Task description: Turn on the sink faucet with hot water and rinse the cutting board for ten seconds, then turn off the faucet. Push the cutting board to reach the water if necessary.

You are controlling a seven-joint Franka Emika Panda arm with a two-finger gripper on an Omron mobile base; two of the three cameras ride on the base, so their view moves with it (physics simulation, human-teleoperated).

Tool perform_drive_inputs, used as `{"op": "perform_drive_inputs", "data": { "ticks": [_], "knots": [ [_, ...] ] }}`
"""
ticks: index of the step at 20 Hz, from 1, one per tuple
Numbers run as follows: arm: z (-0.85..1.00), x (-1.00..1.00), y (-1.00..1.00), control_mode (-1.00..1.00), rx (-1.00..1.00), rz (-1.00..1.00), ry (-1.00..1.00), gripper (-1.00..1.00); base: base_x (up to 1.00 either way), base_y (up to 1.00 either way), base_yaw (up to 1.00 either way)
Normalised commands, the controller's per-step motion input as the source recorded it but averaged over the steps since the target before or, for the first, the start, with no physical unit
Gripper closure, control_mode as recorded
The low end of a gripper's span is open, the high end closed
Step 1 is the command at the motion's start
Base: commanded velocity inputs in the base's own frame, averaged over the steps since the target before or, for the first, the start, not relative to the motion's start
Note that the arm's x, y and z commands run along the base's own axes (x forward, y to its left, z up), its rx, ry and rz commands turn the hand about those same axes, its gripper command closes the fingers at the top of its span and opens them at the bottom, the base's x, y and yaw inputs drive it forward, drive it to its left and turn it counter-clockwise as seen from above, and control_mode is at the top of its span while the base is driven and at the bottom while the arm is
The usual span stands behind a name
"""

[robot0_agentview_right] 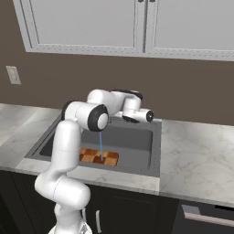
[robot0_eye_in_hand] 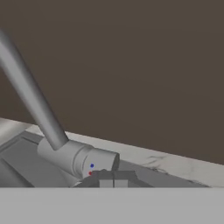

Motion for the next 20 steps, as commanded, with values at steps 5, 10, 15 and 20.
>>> {"op": "perform_drive_inputs", "data": {
  "ticks": [5, 10, 15, 20],
  "knots": [
    [0.00, 0.00, 0.46, -1.00, -0.04, 0.00, 0.00, 1.00, 0.00, 0.00, 0.00],
    [0.00, 0.00, 0.48, -1.00, -0.04, 0.00, 0.00, 1.00, 0.00, 0.00, 0.00],
    [0.00, 0.00, 0.48, -1.00, -0.04, 0.00, 0.00, 1.00, 0.00, 0.00, 0.00],
    [0.00, 0.00, 0.45, -1.00, -0.03, 0.00, 0.00, 1.00, 0.00, 0.00, 0.00]
  ]
}}
